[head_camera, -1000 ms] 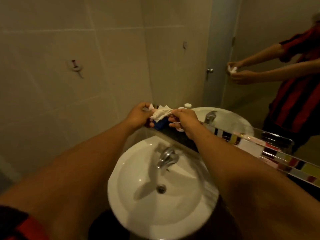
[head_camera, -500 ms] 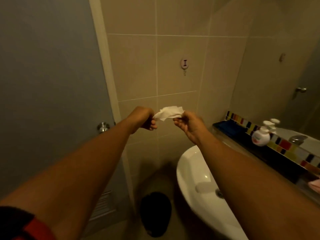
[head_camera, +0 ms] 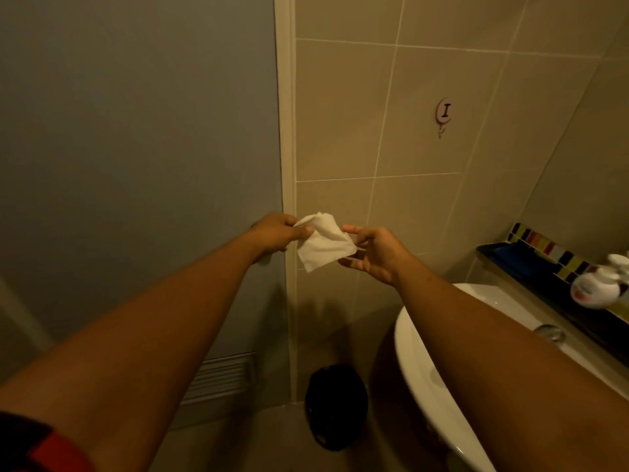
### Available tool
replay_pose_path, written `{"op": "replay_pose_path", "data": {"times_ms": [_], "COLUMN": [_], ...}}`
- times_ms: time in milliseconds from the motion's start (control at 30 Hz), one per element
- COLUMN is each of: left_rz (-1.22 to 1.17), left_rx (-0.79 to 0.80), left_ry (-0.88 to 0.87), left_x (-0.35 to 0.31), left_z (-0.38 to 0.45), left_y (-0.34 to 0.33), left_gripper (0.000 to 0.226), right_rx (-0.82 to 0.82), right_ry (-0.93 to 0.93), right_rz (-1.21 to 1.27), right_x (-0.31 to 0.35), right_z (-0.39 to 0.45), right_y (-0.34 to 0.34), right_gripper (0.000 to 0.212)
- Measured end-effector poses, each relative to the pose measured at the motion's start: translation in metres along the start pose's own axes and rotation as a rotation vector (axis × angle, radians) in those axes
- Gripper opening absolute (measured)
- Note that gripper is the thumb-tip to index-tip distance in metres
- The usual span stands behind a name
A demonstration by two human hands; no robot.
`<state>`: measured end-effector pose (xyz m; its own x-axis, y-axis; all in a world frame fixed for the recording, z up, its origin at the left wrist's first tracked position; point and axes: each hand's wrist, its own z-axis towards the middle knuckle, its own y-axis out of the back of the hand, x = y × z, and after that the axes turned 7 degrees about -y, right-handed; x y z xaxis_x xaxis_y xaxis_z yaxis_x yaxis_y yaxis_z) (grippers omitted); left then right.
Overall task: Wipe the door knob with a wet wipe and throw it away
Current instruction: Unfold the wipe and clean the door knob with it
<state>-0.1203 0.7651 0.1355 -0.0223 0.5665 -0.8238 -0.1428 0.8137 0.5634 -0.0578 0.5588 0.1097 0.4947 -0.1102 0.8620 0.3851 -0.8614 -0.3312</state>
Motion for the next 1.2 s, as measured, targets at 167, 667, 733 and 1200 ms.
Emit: {"op": "replay_pose_path", "data": {"times_ms": [167, 667, 733, 1200], "left_rz": [0.022, 0.069, 0.059, -0.044], "left_rx": [-0.015, -0.076, -0.082, -0.241], "left_ry": [0.068, 0.188, 0.221, 0.244], "left_x": [0.015, 0.080, 0.096, 0.151], "left_z": [0.018, 0.071, 0.073, 0.101], "left_y": [0.026, 0.058, 0.051, 0.059], "left_gripper": [0.045, 0.042, 0.043, 0.043], "right_rx": [0.171, 0.129, 0.128, 0.091], "right_ry": [-0.034, -0.019, -0.012, -0.032], "right_rz": [0.039, -0.572, -0.575, -0.686], "right_x": [0.004, 0.009, -0.001, -0.006], "right_z": [0.038, 0.171, 0.185, 0.230], "right_y": [-0.025, -0.038, -0.034, -0.059], "right_gripper": [0.026, 0.022, 0.016, 0.032]}}
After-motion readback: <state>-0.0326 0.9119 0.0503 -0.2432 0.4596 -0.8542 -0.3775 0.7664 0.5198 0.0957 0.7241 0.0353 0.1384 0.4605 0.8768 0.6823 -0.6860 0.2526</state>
